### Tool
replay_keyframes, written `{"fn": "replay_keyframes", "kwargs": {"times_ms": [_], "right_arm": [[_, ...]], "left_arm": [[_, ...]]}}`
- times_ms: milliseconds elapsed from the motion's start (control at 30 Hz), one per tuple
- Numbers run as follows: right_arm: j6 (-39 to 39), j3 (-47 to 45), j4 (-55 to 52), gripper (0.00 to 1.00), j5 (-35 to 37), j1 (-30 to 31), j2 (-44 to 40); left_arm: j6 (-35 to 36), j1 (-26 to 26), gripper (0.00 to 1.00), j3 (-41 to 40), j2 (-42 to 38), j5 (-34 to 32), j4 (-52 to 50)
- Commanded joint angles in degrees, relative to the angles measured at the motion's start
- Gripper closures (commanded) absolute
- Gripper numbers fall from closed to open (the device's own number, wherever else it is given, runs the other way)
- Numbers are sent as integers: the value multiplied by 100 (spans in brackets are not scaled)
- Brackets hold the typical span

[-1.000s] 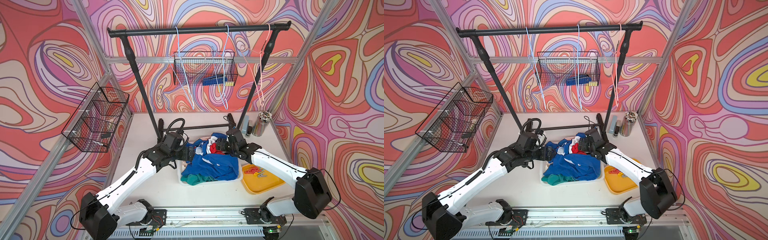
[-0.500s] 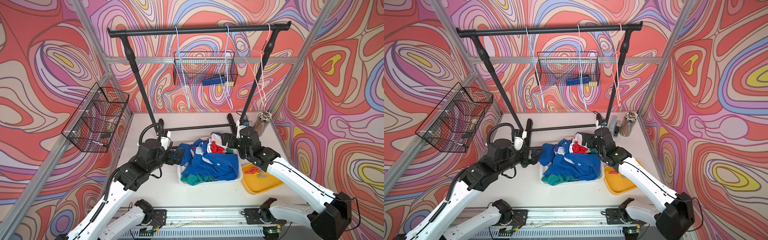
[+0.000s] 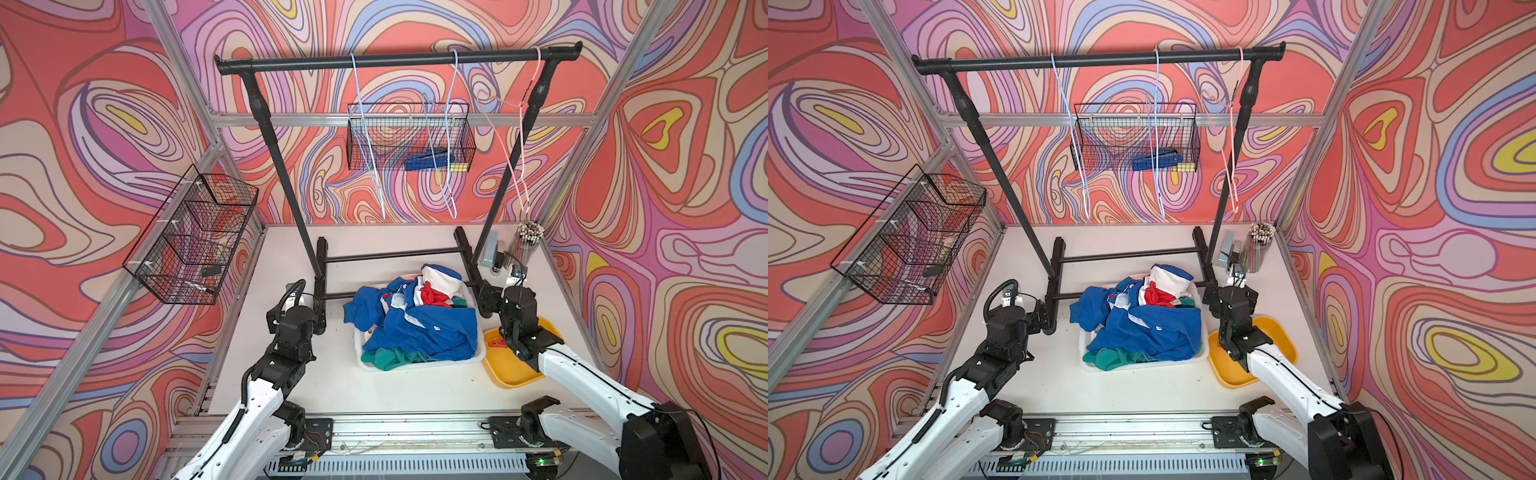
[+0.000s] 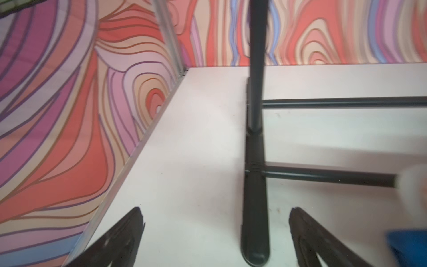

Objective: Remove the clothespins securing jackets to the hanger
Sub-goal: Reset both arms

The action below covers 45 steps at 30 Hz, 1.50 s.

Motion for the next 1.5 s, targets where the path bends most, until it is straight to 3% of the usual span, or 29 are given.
{"fn": "replay_keyframes", "kwargs": {"times_ms": [0,33,133,200,233,300,367,433,500,567,633,700,733,767,833,900,967,1467], "right_arm": [[-658,-351,1881,2,702,-71,325],[-731,-501,2273,2,672,-130,472],[-931,-649,2943,2,847,-239,1043],[-941,-754,3498,2,888,-333,1482],[-896,-849,3861,2,803,-392,1706],[-1047,-921,4557,2,704,-468,2110],[-1264,-802,4910,2,433,-497,2475],[-1435,-616,5030,2,416,-506,2758],[-1267,-490,5260,2,128,-703,3197],[-1268,-576,5749,2,199,-728,3410],[-1180,-636,5622,2,-451,-887,3377],[-1170,-660,5764,2,-1043,-1050,3563],[-1172,-601,5906,2,-1160,-1120,3789],[-1199,-542,5906,2,-1052,-1129,3787],[-1053,-249,5042,2,-1393,-1254,3664],[-1045,-61,4627,2,-1563,-1301,3640],[-1019,-25,4621,2,-1639,-1366,3662],[-948,163,4186,2,-2019,-1540,3650]], "left_arm": [[-6,463,0,-426,561,52,1974],[-42,585,0,-482,948,248,2367],[43,630,0,-452,2325,-47,3442],[302,652,0,-645,3210,4,4901],[683,562,0,-529,3545,-173,5207],[715,656,0,-458,3814,154,5350],[815,762,0,-625,4290,231,6272],[592,797,0,-493,3947,519,5318],[796,891,0,-573,4246,910,5985],[734,930,0,-387,4248,1298,5386],[744,1123,0,-622,4774,1449,6580],[501,1165,0,-385,4368,1582,5309],[502,1249,0,-380,4473,1688,5607],[624,1263,0,-446,4694,1696,6078],[450,1272,0,-286,4392,1760,5210],[600,1280,0,-393,4665,1726,5884],[478,1281,0,-255,4432,1763,5220],[582,1254,0,-195,4586,1783,5365]]}}
